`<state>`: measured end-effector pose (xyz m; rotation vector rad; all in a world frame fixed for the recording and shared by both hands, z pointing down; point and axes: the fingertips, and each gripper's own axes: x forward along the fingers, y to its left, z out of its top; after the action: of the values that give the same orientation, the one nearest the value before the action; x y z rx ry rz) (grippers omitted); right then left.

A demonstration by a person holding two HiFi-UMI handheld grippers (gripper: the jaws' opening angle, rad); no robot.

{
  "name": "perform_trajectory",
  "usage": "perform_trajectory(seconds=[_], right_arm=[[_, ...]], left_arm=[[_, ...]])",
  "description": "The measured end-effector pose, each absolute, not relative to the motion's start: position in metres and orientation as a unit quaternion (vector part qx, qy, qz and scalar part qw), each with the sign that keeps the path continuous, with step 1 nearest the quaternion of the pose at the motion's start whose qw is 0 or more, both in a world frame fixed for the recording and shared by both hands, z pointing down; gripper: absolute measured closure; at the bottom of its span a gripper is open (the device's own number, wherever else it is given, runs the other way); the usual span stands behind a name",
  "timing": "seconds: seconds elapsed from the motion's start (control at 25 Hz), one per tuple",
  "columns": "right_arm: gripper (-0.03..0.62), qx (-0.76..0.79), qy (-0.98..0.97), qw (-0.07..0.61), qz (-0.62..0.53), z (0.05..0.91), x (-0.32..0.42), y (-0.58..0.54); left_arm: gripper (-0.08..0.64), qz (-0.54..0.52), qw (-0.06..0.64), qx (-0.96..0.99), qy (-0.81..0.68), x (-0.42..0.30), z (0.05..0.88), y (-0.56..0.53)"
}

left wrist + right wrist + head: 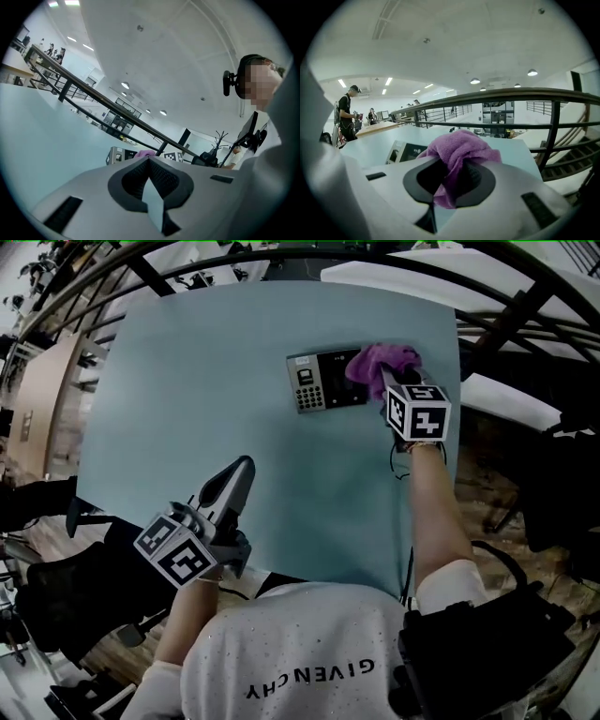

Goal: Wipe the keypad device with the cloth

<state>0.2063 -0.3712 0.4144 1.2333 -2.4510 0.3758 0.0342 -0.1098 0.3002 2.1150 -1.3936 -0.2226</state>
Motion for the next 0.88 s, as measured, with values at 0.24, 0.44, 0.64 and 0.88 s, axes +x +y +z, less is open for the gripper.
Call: perform_trajectory(seconds=[0.24,0.44,0.64,0.88], right_arm=[[0.535,0.423,-0.882,0.144,0.15,0.404,0.183,-0.387],[0.535,0.421,-0.878,0.155,0.165,0.437,0.183,-0.37],[0.537,0.428,-0.87,0.133,0.204,0.454,0.184,-0.352],[0.537,0.442,-0.847,0.146,0.257,0.482,0.194,-0.33]], left_arm=[[0.56,-0.086,0.294,0.771,-0.558,0.023,0.289,-0.096],[0.56,-0.018,0.25,0.786,-0.565,0.033,0.287,-0.092],[0.56,-0.02,0.271,0.782,-0.562,0.031,0.298,-0.085],[0.56,-0.078,0.327,0.761,-0.555,0.029,0.317,-0.087]])
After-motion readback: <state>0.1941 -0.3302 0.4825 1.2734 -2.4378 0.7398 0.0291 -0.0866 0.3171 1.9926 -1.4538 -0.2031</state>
